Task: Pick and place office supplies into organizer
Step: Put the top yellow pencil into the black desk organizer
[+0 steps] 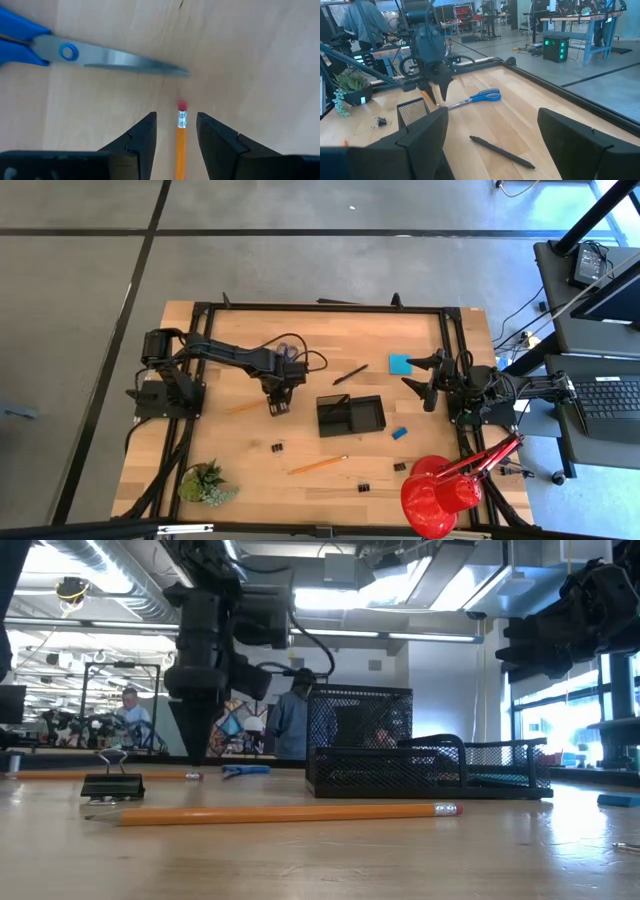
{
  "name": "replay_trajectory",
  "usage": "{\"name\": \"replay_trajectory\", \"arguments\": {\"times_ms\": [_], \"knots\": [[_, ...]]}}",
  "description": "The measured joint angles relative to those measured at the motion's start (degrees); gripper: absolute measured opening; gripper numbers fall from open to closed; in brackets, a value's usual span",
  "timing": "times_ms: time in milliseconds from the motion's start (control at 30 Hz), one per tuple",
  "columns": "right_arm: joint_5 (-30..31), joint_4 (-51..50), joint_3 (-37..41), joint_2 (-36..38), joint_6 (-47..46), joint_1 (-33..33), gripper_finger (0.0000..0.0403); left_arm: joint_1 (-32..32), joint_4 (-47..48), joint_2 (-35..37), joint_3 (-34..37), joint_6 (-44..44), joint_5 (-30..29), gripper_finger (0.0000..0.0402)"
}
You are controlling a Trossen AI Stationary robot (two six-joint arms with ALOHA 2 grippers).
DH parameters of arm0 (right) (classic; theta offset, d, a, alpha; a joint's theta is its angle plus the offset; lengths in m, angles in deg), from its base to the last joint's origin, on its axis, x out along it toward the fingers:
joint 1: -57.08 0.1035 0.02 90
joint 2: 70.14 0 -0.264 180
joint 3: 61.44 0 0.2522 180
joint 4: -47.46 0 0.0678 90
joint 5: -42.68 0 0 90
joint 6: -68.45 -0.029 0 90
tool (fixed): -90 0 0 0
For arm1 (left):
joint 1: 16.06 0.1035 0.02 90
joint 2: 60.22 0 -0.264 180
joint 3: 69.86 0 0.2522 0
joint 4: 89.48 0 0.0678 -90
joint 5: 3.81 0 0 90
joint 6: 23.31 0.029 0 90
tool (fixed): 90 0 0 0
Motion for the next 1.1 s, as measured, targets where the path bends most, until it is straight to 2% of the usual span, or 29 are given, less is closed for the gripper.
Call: {"name": "replay_trajectory", "arguments": {"times_ms": [567, 1100], "knots": [[0.0, 0.0, 0.0, 0.0, 0.0, 0.0, 0.0310, -0.1, -0.6, -5.3, -0.4, 1.2, 0.0, 0.0132], [0.0, 0.0, 0.0, 0.0, -0.1, 0.0, 0.0310, -0.4, -1.0, -5.3, -0.2, 1.2, -0.1, 0.0082]]}}
